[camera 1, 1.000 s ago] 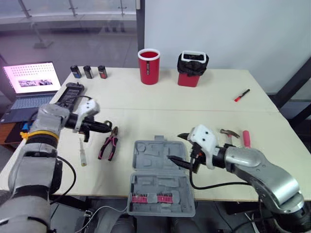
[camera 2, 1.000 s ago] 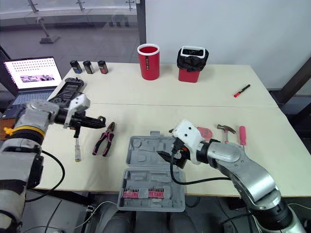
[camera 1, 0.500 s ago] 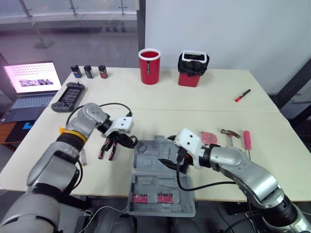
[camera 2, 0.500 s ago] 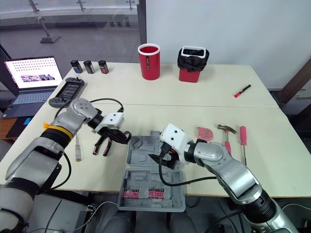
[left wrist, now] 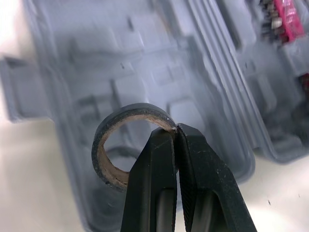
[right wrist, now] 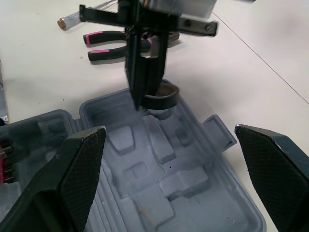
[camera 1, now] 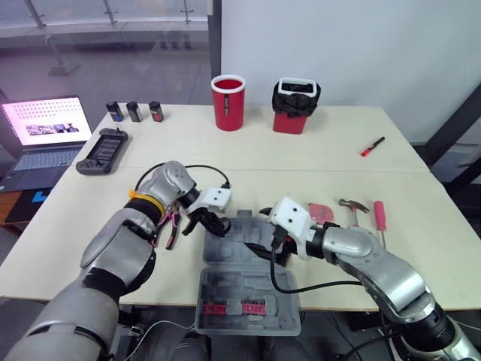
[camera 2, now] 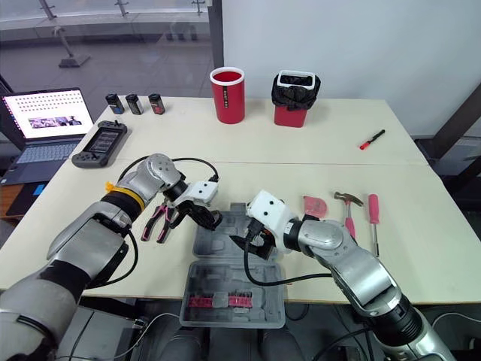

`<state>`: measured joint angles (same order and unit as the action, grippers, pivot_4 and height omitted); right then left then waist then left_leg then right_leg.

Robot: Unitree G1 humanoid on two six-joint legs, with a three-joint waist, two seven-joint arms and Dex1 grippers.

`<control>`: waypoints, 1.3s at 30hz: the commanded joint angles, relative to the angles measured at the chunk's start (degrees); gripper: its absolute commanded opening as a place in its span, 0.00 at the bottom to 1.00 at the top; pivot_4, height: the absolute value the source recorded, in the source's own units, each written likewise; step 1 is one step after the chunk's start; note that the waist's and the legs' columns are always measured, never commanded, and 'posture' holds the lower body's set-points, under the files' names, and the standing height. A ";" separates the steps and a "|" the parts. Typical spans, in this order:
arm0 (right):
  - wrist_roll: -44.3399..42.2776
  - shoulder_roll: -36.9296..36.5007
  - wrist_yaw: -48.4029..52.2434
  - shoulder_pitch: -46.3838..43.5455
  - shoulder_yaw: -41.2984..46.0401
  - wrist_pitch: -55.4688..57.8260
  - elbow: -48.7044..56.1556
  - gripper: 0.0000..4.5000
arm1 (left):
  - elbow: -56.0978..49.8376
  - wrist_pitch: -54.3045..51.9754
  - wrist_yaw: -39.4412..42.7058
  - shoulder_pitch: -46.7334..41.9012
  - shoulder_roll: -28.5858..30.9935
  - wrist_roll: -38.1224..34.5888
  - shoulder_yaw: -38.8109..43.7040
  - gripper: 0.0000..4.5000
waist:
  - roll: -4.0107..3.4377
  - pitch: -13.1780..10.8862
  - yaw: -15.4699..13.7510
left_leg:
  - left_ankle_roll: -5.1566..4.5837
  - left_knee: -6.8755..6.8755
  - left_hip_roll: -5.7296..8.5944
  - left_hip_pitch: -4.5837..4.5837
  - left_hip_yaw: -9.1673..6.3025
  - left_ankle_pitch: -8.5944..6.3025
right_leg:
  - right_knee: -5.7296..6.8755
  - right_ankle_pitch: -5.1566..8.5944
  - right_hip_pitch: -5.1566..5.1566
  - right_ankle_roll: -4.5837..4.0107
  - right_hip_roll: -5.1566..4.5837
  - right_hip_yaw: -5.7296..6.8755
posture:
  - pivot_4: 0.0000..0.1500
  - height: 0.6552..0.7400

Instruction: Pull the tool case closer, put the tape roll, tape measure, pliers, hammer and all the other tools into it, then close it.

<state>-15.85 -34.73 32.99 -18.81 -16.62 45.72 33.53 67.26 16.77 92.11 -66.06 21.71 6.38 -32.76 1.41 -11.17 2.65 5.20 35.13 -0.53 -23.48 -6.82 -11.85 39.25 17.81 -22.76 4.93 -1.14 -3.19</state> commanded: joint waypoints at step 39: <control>-0.45 1.58 -2.29 1.05 2.75 1.59 3.65 1.00 | 5.54 1.36 -6.98 -1.82 -2.20 10.70 6.79 0.45 | 0.00 0.00 -0.09 | 0.00 0.01 -0.04 0.00 -0.01 0.00 | 0.00 -0.01 0.02 -0.01 0.03 -0.01 | 1.00 0.98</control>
<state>-16.07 -33.71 30.76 -16.96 -15.20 47.91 35.23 73.09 17.86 85.11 -66.17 19.58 16.83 -27.16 1.41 -11.17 2.56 5.20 35.15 -0.57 -23.47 -6.83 -11.85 39.25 17.80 -22.74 4.92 -1.11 -3.20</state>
